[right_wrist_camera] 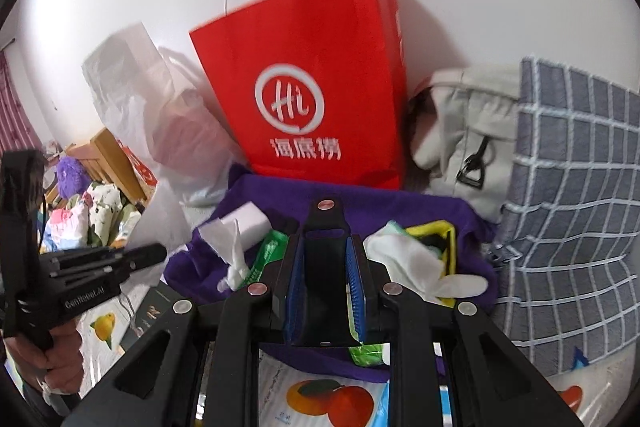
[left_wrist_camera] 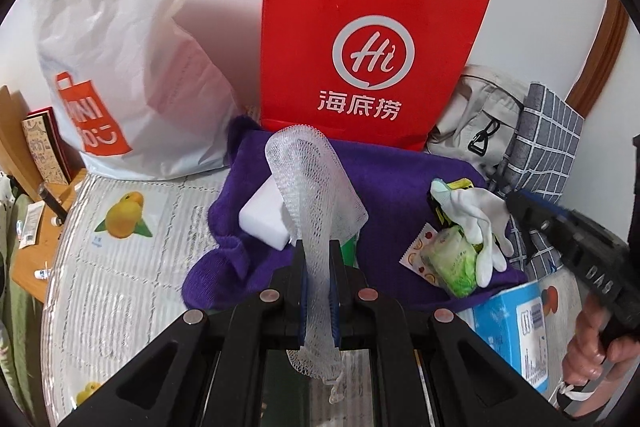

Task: Organize soft objects
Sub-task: 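Carry the mesh bag and black strap onto the purple towel with both tools, then open both tools to release the mesh bag and strap on the towel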

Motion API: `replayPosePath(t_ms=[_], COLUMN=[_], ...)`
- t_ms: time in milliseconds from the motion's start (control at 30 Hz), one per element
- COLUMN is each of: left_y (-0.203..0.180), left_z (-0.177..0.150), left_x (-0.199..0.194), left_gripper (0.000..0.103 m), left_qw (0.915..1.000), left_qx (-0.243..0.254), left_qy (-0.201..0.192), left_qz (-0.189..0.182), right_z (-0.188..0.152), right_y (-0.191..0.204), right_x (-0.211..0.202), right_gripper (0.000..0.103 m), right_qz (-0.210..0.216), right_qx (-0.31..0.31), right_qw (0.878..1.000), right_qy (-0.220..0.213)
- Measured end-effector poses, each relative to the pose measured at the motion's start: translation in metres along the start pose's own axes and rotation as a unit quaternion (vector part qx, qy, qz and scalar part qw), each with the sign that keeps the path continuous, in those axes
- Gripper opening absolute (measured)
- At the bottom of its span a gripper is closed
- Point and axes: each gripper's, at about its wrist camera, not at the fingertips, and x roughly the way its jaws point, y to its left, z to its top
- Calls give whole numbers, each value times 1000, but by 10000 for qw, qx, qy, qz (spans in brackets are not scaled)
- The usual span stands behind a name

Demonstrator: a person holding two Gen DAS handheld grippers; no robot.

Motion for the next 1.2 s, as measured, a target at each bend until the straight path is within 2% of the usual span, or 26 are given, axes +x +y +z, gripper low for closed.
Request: replayPosePath(t_ms=[267,433,600,800,1200], left_y=[-16,-22,-18,-21,-30], left_z=[19,19,19,14,12], left_x=[37,63,75,92,96], left_gripper=[9,9,9,9,9], left_qw=[9995,9985,9978,9956,9952], left_qx=[12,72,79,93,172], left_qy=[206,465,581,850,903], left_qz=[-224,-280,-319,-391,-341], right_z=[-5,-12,-17,-21,-25], right_y=[-14,-25,-28,-26,-25], right_x=[27,49,63,74,85], right_gripper=[22,22,22,23,22], right_qz=[-46,-113,-126,-143,-186], right_qx=[-80,18,74,91,42], right_qw=[9993,9977,9964,9959,9947], right_qy=[348,674,831,889,1013])
